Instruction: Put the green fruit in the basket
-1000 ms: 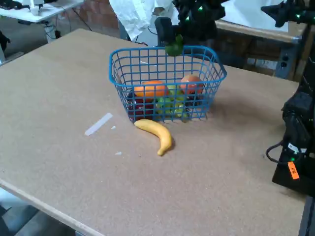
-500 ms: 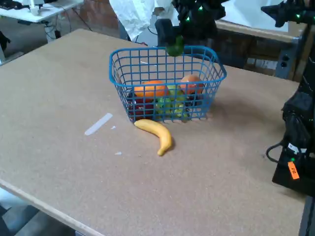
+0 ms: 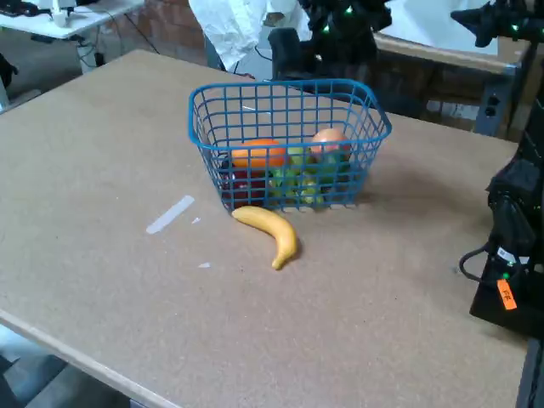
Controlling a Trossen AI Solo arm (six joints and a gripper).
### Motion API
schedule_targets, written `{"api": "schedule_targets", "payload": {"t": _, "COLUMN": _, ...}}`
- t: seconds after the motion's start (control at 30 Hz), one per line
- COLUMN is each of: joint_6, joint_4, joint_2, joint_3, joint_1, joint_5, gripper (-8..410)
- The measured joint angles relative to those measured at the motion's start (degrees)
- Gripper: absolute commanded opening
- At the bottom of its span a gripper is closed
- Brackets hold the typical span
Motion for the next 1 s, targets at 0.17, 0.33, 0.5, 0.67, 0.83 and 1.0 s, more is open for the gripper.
{"api": "schedule_targets", "payload": {"t": 0.17, "joint_6": 0.0, "joint_4": -0.1, "joint_2": -2.7, "joint_3": 0.0, "joint_1": 0.0, "joint_5": 0.0, "gripper": 366}}
{"api": "schedule_targets", "payload": {"t": 0.33, "joint_6": 0.0, "joint_4": 0.1, "joint_2": -5.3, "joint_3": 0.0, "joint_1": 0.0, "joint_5": 0.0, "gripper": 366}}
{"api": "schedule_targets", "payload": {"t": 0.5, "joint_6": 0.0, "joint_4": 0.0, "joint_2": -7.5, "joint_3": 0.0, "joint_1": 0.0, "joint_5": 0.0, "gripper": 366}}
{"api": "schedule_targets", "payload": {"t": 0.67, "joint_6": 0.0, "joint_4": 0.0, "joint_2": -8.2, "joint_3": 0.0, "joint_1": 0.1, "joint_5": 0.0, "gripper": 366}}
{"api": "schedule_targets", "payload": {"t": 0.83, "joint_6": 0.0, "joint_4": 0.0, "joint_2": -8.2, "joint_3": 0.0, "joint_1": 0.1, "joint_5": 0.0, "gripper": 366}}
{"api": "schedule_targets", "payload": {"t": 1.0, "joint_6": 0.0, "joint_4": 0.0, "joint_2": -8.2, "joint_3": 0.0, "joint_1": 0.1, "joint_5": 0.0, "gripper": 366}}
